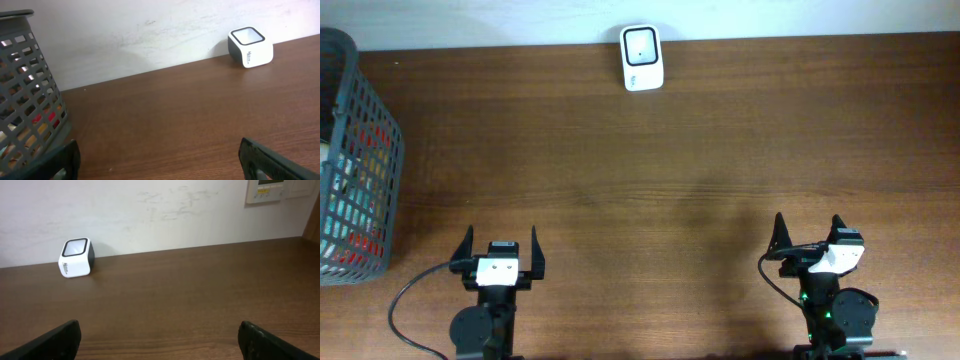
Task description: Scan the item barcode
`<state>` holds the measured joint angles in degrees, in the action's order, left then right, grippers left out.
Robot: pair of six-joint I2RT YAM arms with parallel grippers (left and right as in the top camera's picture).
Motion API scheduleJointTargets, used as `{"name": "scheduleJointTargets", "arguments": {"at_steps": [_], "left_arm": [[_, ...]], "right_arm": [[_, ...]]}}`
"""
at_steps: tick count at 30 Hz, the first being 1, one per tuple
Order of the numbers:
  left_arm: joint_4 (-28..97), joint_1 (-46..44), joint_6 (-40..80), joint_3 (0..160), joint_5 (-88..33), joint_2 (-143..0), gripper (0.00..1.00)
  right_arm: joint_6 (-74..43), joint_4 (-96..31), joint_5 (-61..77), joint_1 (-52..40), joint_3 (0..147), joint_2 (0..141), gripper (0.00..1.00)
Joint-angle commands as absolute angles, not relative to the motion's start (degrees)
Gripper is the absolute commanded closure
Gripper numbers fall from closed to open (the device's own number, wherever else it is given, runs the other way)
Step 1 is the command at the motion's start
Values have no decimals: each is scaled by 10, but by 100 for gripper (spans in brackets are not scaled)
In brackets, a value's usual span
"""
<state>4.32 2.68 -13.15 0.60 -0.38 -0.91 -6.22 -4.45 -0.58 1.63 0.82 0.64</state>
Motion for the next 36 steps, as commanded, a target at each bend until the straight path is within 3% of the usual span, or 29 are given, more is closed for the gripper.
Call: {"name": "scheduleJointTargets", "arguments": {"at_steps": [1, 26, 32, 36], "left_arm": [[48, 24, -138, 5, 2, -3, 1], [18, 24, -97, 30, -37, -23, 1], [28, 24, -101, 204, -54, -238, 1], [169, 24, -101, 456, -103, -442, 1]], "right_arm": [[-64, -45, -5, 16, 3, 8, 1], [-64, -45, -5, 16, 3, 8, 1], [-64, -45, -5, 16, 3, 8, 1], [-64, -45, -5, 16, 3, 8, 1]]}}
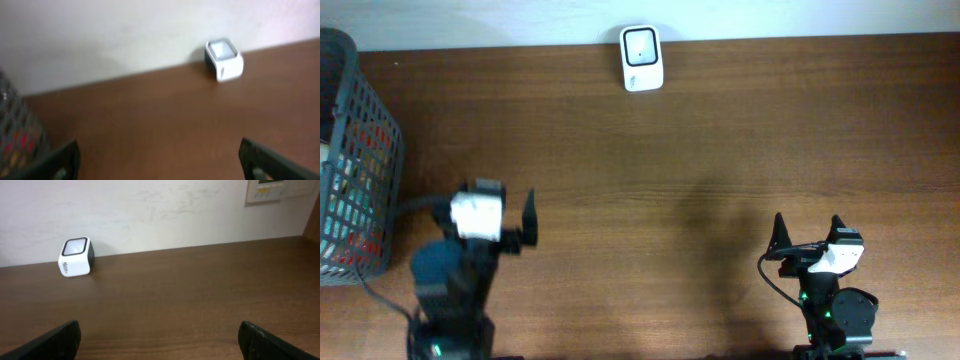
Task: Scan the item barcode
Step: 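Reach left gripper into basket, lift green tissue pack onto table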
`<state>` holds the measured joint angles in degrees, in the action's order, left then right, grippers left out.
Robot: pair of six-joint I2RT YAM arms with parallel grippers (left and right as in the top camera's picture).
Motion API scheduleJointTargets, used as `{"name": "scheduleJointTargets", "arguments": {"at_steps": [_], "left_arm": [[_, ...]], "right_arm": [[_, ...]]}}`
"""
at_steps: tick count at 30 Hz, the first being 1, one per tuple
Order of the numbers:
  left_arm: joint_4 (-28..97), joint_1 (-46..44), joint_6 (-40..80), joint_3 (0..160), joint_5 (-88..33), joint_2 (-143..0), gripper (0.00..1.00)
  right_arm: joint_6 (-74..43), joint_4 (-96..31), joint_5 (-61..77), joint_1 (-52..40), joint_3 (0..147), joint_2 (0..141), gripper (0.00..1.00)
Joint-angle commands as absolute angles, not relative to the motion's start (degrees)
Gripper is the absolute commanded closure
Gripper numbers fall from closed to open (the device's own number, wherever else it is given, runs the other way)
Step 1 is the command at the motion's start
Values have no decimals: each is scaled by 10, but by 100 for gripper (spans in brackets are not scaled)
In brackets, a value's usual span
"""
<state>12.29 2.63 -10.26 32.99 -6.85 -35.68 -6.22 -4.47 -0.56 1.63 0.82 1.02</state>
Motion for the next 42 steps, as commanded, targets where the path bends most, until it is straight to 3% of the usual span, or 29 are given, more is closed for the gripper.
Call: {"name": "scheduleJointTargets", "arguments": {"at_steps": [1, 4, 7, 11, 14, 17, 20, 27, 33, 34, 35, 36, 37, 41, 42], "left_arm": [[240, 24, -101, 552, -103, -507, 1], [478, 24, -102, 860, -117, -712, 1], [614, 24, -102, 1069, -152, -853, 1], [548, 53, -53, 1088, -123, -897, 1], [545, 207, 96, 1142, 36, -897, 0], [535, 352, 101, 1143, 49, -921, 1], [566, 419, 93, 1143, 59, -998, 0], [557, 452, -64, 1143, 61, -1185, 9], [460, 463, -77, 1143, 116, -1272, 7], [448, 463, -76, 1143, 114, -1276, 10], [444, 461, -76, 1143, 114, -1276, 26], [443, 462, -76, 1143, 114, -1276, 48], [444, 462, -76, 1143, 114, -1276, 60], [466, 462, -70, 1140, 78, -1291, 54], [477, 462, -69, 1140, 78, -1298, 60]], "right_arm": [[-64, -45, -5, 16, 3, 8, 1], [-64, -45, -5, 16, 3, 8, 1], [-64, -45, -5, 16, 3, 8, 2], [-64, -45, -5, 16, 3, 8, 1], [-64, -45, -5, 16, 3, 8, 1], [-64, -45, -5, 16, 3, 8, 1], [-64, -45, -5, 16, 3, 8, 1], [-64, -45, -5, 16, 3, 8, 1], [-64, -45, -5, 16, 3, 8, 1], [-64, -45, -5, 16, 3, 8, 1], [-64, -45, -5, 16, 3, 8, 1], [-64, -45, -5, 16, 3, 8, 1], [-64, -45, -5, 16, 3, 8, 1], [-64, -45, -5, 16, 3, 8, 2], [-64, -45, -5, 16, 3, 8, 2]]}}
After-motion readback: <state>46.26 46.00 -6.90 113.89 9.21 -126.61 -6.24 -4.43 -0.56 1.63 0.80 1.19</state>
